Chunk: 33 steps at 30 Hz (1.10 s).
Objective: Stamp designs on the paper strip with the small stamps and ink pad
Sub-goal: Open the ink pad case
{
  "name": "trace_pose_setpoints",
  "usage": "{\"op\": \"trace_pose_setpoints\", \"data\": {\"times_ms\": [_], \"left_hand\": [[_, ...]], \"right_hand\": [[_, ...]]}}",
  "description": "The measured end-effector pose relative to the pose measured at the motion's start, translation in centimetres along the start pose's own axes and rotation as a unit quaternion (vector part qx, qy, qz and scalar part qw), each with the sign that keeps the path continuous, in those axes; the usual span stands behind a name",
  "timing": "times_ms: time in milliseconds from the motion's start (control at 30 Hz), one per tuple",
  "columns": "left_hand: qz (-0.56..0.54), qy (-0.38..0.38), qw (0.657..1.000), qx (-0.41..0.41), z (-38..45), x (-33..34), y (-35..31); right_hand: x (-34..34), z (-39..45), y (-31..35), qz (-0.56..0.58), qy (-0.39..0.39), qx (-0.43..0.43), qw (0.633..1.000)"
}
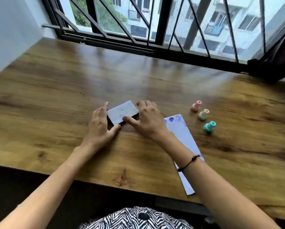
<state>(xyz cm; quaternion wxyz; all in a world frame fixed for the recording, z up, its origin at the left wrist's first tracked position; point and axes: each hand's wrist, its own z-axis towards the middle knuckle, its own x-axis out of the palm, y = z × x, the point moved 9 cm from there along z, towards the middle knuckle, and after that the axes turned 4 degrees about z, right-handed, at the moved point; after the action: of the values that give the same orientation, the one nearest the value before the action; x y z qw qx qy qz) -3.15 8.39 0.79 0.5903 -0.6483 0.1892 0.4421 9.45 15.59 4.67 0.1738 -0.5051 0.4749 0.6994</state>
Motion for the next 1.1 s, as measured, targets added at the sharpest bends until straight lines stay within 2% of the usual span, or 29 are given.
{"op": "trace_pose_setpoints", "data": {"times_ms": [200,433,667,733,800,900,1000,1100], "left_hand": [[-0.005,-0.061,0.998,0.02,-0.4,-0.6,-0.3],[0.023,-0.059,0.997,0.04,-0.6,-0.7,-0.6],[0.018,-0.054,0.998,0.019,-0.6,-0.8,-0.3],[0.028,-0.053,0.998,0.018,-0.6,-0.8,-0.4],[0.042,-0.057,0.997,0.026,-0.6,-1.0,-0.8],[0.064,-0.064,0.994,0.057,-0.9,-1.1,-2.3],[0.047,-0.076,0.993,0.081,-1.1,-0.9,-4.0],[0.021,-0.075,0.992,0.103,-1.0,-0.3,-5.8]], "right_hand": [[3.1,1.4,2.4,-0.061,0.05,0.027,0.997],[3.8,2.7,3.6,-0.12,0.083,0.032,0.989],[2.2,3.6,3.0,-0.054,0.101,0.018,0.993],[1.4,4.3,2.5,-0.023,0.136,0.022,0.99],[0.5,5.0,1.4,0.073,0.176,0.049,0.98],[-0.7,5.3,-1.2,0.282,0.218,0.14,0.924],[-2.1,5.9,-3.8,0.379,0.206,0.171,0.886],[-3.3,6.3,-6.2,0.407,0.161,0.198,0.877]]}}
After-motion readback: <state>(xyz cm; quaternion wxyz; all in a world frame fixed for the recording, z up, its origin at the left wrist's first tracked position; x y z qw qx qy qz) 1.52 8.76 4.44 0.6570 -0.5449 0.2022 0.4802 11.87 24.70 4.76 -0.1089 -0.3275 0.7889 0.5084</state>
